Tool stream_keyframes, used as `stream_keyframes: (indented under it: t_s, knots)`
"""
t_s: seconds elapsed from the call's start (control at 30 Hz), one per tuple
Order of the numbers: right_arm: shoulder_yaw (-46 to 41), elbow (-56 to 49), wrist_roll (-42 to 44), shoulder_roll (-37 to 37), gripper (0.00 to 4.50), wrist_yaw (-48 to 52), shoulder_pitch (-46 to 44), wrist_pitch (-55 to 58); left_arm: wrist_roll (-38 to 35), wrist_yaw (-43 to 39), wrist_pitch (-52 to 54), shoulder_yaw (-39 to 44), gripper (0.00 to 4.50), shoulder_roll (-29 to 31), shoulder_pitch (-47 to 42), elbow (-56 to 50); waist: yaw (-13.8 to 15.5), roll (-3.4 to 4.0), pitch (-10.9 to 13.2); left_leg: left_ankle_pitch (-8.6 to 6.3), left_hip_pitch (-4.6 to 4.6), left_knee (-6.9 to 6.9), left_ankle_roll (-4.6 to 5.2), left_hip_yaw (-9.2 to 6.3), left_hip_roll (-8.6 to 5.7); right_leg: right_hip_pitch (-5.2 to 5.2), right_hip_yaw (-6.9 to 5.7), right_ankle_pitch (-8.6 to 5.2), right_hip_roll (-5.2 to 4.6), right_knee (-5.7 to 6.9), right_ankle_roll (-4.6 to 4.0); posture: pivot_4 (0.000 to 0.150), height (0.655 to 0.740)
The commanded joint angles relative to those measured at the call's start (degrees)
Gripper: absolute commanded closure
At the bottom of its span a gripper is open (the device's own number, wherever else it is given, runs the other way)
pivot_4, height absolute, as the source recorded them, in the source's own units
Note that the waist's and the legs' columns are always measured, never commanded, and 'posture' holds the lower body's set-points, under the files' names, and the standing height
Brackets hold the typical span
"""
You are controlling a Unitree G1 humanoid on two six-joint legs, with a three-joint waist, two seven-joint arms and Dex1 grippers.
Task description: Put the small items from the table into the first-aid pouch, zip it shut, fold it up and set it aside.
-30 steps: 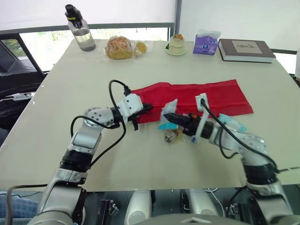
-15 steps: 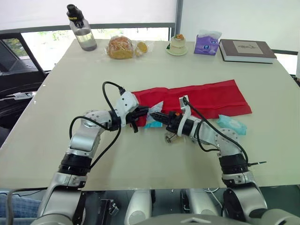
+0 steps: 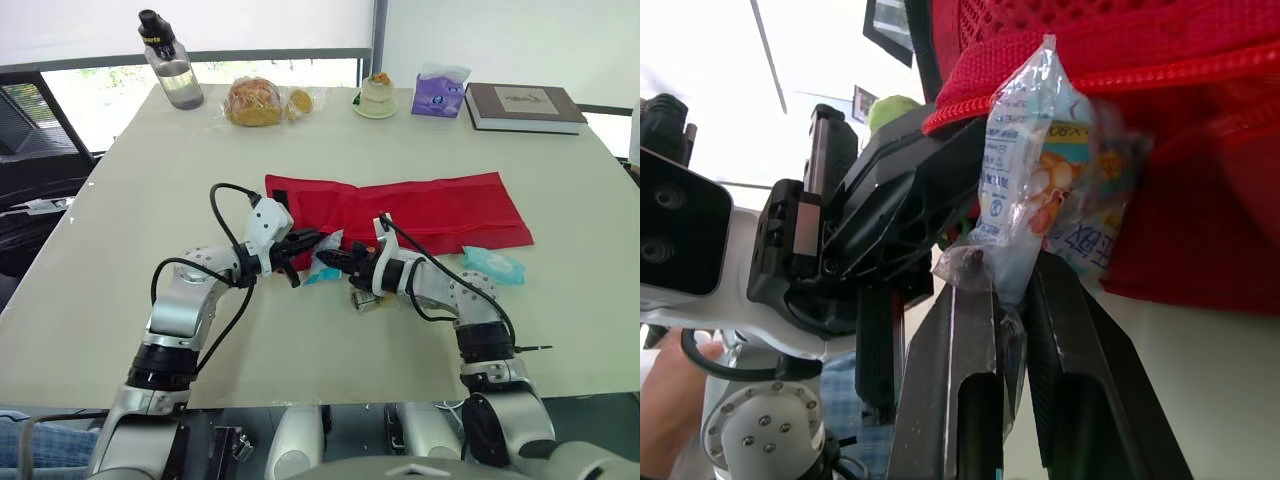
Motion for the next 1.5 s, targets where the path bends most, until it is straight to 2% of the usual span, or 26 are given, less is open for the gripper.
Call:
stream_keyframes:
  t_s: [0.03, 0.4, 0.6, 0.83, 1.07, 1.27, 1.37, 1.4, 1.47, 1.5]
  knots:
    - [-0.11, 0.05, -0.67, 1.22, 4.50, 1.18, -0.99, 1.72, -1.97, 0.47, 0.57, 1.09, 4.44, -0.39, 0.02, -3.85, -0.16, 0.00, 0.00, 0.00, 0.00, 0.00, 0.00, 0.00, 0.00, 0.00, 0.00, 0.00, 0.00, 0.00, 0.00, 0.150, 0.7400]
    - [-1.12, 3.86, -6.27, 3.00, 4.50, 2.28, -2.69, 3.72, -5.11, 2.58, 3.97, 2.64, 4.44, -2.06, 1.48, -7.45, -0.93, 0.00, 0.00, 0.00, 0.02, 0.00, 0.00, -0.01, -0.01, 0.00, -0.01, 0.00, -0.01, 0.00, 0.00, 0.150, 0.7400]
    - [-4.96, 7.94, -7.56, 4.60, 4.50, 2.02, -5.49, 2.20, -5.21, 0.03, 3.61, -0.06, 4.44, -0.86, 5.37, -11.73, -1.09, 0.02, -0.03, 0.00, 0.09, -0.08, 0.00, 0.03, 0.03, 0.01, 0.03, 0.00, 0.01, -0.01, -0.01, 0.150, 0.7400]
    - [-9.11, 9.65, -6.36, 5.31, 4.50, 5.56, -8.14, -1.89, -3.44, 1.75, 2.10, -0.54, 4.44, -0.70, 7.49, -11.77, -1.07, 0.02, -0.05, 0.00, 0.14, -0.11, -0.01, 0.03, 0.03, 0.02, 0.03, -0.01, 0.01, -0.01, -0.02, 0.150, 0.7400]
    - [-15.07, 11.74, -1.32, 7.68, 4.50, 5.87, -9.11, -8.18, -2.02, 2.53, 2.35, -1.60, 4.44, -0.34, 11.27, -11.53, -0.95, 0.04, -0.03, 0.00, 0.10, -0.09, 0.00, 0.04, -0.01, 0.02, 0.03, -0.01, -0.06, -0.03, -0.01, 0.150, 0.7400]
    - [-15.82, 11.95, 1.72, 8.55, 4.50, 3.78, -9.04, -9.88, -2.19, 3.10, 2.86, -2.82, 4.44, -0.71, 13.02, -11.83, -0.99, 0.05, -0.03, 0.00, 0.10, -0.12, 0.00, 0.02, 0.00, 0.02, 0.02, -0.01, -0.06, -0.04, -0.02, 0.150, 0.7400]
    - [-11.11, 8.74, -1.40, 7.53, 4.50, 6.14, -7.44, -9.58, -2.97, 3.74, 3.84, -2.38, 4.44, -1.30, 12.36, -11.08, -0.99, 0.06, -0.02, 0.00, 0.10, -0.12, 0.00, 0.02, 0.00, 0.02, 0.02, -0.02, -0.06, -0.04, -0.02, 0.150, 0.7400]
    - [-9.84, 7.93, -2.43, 7.24, 3.64, 6.31, -6.88, -9.28, -3.42, 3.98, 4.36, -1.95, 4.50, -1.56, 11.82, -10.63, -1.00, 0.08, -0.01, 0.00, 0.10, -0.12, 0.00, 0.02, 0.00, 0.02, 0.01, -0.02, -0.05, -0.04, -0.02, 0.150, 0.7400]
    - [-8.34, 7.05, -3.90, 6.71, 3.14, 6.27, -6.13, -8.57, -4.24, 4.36, 5.33, -1.06, 4.50, -2.00, 10.96, -10.03, -1.00, 0.11, 0.01, 0.00, 0.07, -0.12, 0.00, 0.02, 0.00, 0.00, 0.01, -0.02, -0.05, -0.05, -0.01, 0.150, 0.7400]
    - [-7.62, 6.57, -4.74, 6.24, 2.65, 6.31, -5.69, -8.05, -4.49, 4.58, 5.73, -0.60, 4.50, -2.07, 10.46, -9.60, -0.99, 0.11, 0.01, 0.00, 0.04, -0.12, 0.00, 0.02, 0.00, -0.02, 0.00, -0.02, -0.05, -0.07, -0.01, 0.150, 0.7400]
